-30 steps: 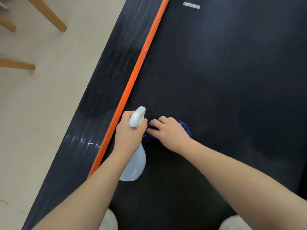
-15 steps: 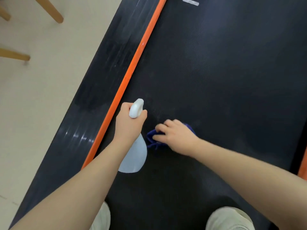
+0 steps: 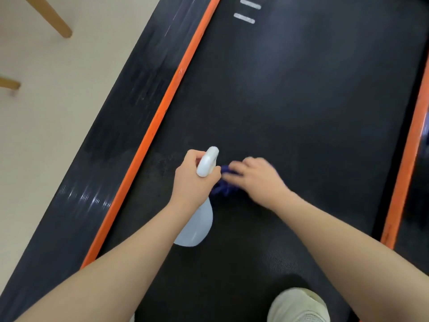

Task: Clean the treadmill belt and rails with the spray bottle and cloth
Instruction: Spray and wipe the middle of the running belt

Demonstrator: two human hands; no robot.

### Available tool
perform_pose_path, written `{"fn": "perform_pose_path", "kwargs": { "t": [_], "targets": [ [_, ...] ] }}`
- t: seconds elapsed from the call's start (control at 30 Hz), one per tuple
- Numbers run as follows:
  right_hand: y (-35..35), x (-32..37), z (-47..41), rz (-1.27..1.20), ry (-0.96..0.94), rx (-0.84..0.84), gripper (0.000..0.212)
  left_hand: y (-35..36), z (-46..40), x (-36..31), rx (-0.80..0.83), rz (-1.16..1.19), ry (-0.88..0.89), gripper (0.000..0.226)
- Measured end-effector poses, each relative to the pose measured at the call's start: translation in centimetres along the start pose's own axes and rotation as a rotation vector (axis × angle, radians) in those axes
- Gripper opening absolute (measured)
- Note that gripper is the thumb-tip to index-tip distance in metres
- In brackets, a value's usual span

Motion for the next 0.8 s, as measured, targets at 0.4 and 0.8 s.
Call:
{"fn": "perform_pose_path", "kwargs": {
  "t": [0.4, 0.8],
  "targets": [
    [1.7, 2.6, 3.8, -0.161, 0.02, -0.034, 0.051, 1.4, -1.1, -0.8, 0.429, -0.375, 0.234, 0.039],
    [0.5, 2.1, 2.8, -0.105, 0.336, -0.046, 0.052, 2.1, -1.8, -1.7, 0.284, -0.157, 0.179, 0.042]
  ]
}}
Point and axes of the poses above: each hand's wrist, its own z-axis away from the middle knuckle, its own y-axis out of the palm, x = y × z, the point moved 1 cm from there along -z, towards the middle knuckle, and after that the axes turned 5 degrees about -y, right-handed, at the moved point
